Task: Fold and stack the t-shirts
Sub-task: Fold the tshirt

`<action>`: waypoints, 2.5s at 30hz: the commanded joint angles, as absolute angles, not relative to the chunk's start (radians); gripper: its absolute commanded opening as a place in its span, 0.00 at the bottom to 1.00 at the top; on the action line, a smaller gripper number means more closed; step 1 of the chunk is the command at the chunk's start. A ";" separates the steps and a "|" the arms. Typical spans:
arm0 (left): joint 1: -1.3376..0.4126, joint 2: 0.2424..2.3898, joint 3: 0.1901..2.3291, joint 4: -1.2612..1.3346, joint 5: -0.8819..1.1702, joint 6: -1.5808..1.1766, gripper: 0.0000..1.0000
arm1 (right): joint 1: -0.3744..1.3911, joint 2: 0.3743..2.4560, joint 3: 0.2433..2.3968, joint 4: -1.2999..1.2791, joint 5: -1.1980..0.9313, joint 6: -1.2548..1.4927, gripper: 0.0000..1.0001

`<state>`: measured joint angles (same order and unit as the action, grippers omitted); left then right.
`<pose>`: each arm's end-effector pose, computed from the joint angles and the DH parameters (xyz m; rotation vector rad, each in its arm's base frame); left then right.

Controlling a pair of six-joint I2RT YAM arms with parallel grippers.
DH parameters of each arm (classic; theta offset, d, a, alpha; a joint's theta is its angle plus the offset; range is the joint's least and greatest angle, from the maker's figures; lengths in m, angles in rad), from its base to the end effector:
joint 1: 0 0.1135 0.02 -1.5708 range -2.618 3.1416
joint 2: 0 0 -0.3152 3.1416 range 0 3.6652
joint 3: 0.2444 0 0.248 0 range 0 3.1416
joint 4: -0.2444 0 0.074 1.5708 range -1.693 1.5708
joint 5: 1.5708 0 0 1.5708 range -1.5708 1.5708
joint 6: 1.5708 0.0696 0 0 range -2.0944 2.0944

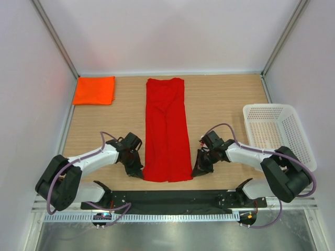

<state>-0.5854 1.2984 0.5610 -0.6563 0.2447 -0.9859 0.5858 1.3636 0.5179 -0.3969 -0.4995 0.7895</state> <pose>0.1395 -0.1127 0.1604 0.5758 -3.0049 0.4581 0.1509 0.1401 0.1538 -0.1756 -2.9401 -0.8893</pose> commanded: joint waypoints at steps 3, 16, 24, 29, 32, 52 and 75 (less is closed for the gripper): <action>-0.629 1.296 0.584 -0.684 0.203 -1.032 0.00 | 0.615 1.353 0.496 -0.382 -0.489 0.818 0.01; -0.690 1.155 0.733 -0.842 0.087 -1.118 0.06 | 0.612 1.292 0.708 -0.581 -0.443 0.726 0.01; -0.690 1.178 0.712 -0.828 0.109 -1.126 0.06 | 0.609 1.338 0.733 -0.581 -0.457 0.715 0.01; -0.690 1.172 0.690 -0.830 0.118 -1.126 0.05 | 0.607 1.331 0.698 -0.575 -0.457 0.706 0.01; -0.690 1.161 0.638 -0.801 0.140 -1.140 0.06 | 0.607 1.338 0.657 -0.554 -0.471 0.698 0.01; -0.689 1.207 0.686 -0.756 0.084 -1.057 0.53 | 0.592 1.439 0.727 -0.601 -0.402 0.558 0.46; -0.687 1.398 0.637 -0.514 0.167 -0.945 0.18 | 0.583 1.574 0.652 -0.364 -0.491 0.523 0.20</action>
<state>-0.6868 1.4117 0.6701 -0.5720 0.1711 -0.9627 0.5846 1.5665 0.7006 -0.4397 -0.5240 0.5411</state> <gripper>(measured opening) 0.218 0.259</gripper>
